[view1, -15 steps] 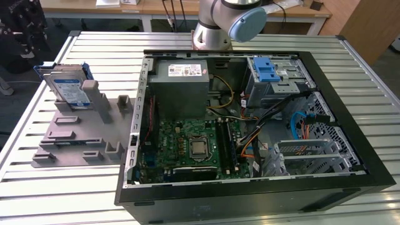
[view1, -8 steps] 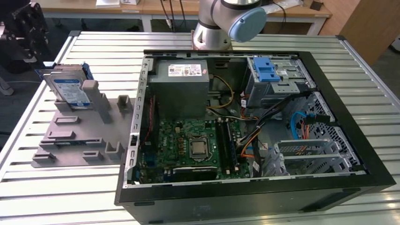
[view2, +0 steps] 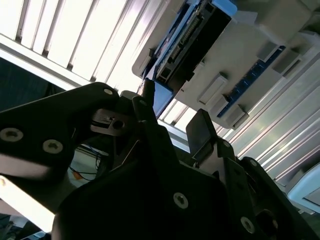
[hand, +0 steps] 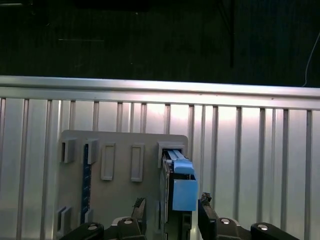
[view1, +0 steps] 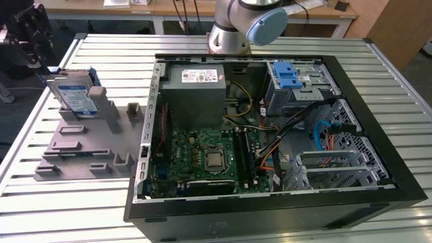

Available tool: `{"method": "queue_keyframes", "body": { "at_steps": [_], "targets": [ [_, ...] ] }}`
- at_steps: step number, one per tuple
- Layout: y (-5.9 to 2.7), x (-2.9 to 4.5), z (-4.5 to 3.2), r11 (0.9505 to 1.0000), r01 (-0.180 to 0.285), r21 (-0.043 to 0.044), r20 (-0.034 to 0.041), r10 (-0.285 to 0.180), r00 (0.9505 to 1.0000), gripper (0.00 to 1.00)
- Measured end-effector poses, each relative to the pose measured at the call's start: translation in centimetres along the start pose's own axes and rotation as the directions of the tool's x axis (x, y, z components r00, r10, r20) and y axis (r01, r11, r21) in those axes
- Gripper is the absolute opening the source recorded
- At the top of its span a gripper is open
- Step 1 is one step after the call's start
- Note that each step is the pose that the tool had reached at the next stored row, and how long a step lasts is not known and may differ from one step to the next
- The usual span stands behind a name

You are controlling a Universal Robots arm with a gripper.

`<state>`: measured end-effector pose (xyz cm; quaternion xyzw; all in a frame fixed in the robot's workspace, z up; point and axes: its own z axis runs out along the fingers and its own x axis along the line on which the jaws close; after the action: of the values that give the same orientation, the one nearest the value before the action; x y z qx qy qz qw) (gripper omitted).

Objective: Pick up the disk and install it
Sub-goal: 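Pick up the disk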

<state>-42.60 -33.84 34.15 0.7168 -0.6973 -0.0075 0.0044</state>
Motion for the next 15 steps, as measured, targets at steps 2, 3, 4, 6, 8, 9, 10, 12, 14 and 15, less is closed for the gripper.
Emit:
{"method": "queue_keyframes", "body": {
  "at_steps": [2, 3, 4, 6, 8, 9, 10, 12, 14, 15],
  "targets": [
    [0.03, -0.11, 0.1, 1.0, 0.0, 0.0001, 0.0001, 0.0, 1.0, 0.53],
    [0.06, -0.15, 0.15, 1.0, 0.0, 0.0, 0.0001, 0.0, 1.0, 0.53],
    [0.11, -0.17, 0.21, 1.0, 0.0, -0.0001, 0.0001, 0.0, 1.0, 0.53],
    [0.22, -0.22, 0.36, 1.0, 0.0, -0.0001, 0.0001, 0.0, 1.0, 0.53],
    [0.41, -0.25, 0.54, 1.0, 0.0, 0.0002, 0.0001, 0.0, 1.0, 0.53],
    [0.47, -0.27, 0.63, 1.0, 0.0, 0.0003, 0.0002, 0.0, 1.0, 0.53],
    [0.51, -0.32, 0.72, 1.0, 0.0, 0.0004, 0.0002, 0.0, 1.0, 0.53],
    [0.51, -0.55, 0.83, 1.0, 0.0, 0.0, 0.0002, 0.0, 1.0, 0.53],
    [0.51, -0.8, 0.98, 1.0, 0.0, 0.0, 0.0002, 0.0, 1.0, 0.53],
    [0.53, -0.88, 1.09, 1.0, 0.0, 0.0004, 0.0002, 0.0, 1.0, 0.53]
  ]
}}
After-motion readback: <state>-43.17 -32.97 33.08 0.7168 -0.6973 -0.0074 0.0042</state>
